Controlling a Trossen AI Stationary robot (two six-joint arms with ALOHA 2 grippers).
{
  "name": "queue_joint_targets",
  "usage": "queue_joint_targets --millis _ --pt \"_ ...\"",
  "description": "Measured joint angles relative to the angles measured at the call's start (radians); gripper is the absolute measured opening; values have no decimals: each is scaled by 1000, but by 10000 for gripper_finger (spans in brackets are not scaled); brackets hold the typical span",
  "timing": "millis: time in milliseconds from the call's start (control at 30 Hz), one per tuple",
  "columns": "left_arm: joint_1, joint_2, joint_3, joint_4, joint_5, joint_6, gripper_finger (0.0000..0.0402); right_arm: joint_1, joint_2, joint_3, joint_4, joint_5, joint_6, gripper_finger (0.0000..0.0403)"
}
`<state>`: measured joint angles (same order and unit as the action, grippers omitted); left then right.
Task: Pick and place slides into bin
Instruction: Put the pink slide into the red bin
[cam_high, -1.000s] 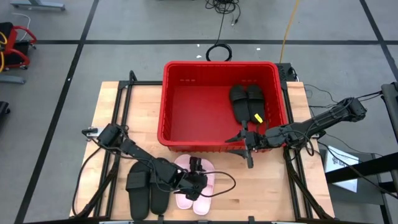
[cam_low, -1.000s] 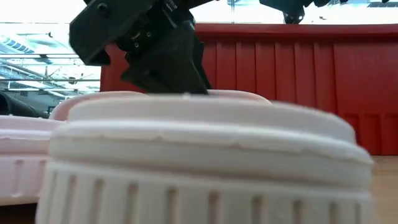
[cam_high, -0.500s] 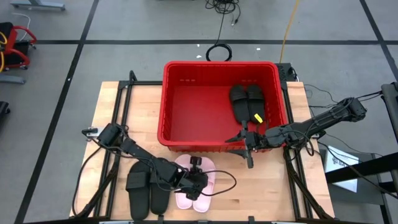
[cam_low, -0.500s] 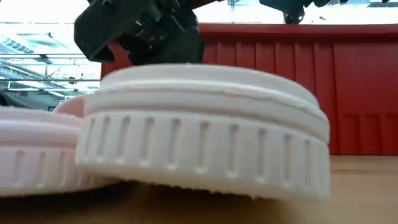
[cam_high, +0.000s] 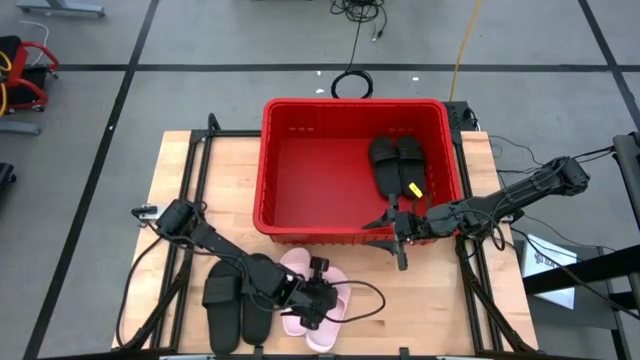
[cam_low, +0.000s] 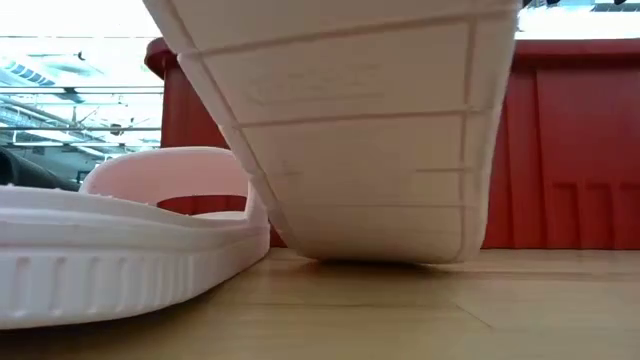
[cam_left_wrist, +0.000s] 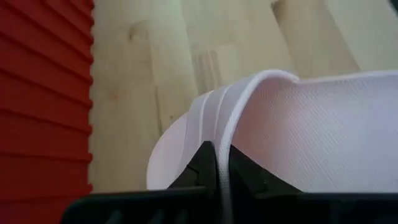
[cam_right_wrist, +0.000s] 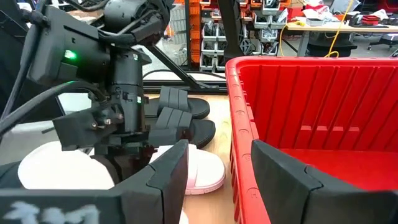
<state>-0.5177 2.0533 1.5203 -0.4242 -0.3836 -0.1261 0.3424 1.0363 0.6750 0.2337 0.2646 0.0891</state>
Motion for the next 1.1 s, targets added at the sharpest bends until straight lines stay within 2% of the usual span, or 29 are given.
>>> queue_joint_targets --millis 300,733,1100 --pt "-27 0 90 -225 -92 -53 8 0 0 0 1 0 -12 164" --pt "-101 -4 228 -425 -261 -82 5 0 0 0 46 0 -15 164" --pt "-158 -20 349 -717 -466 -205 11 0 0 0 55 1 -22 164"
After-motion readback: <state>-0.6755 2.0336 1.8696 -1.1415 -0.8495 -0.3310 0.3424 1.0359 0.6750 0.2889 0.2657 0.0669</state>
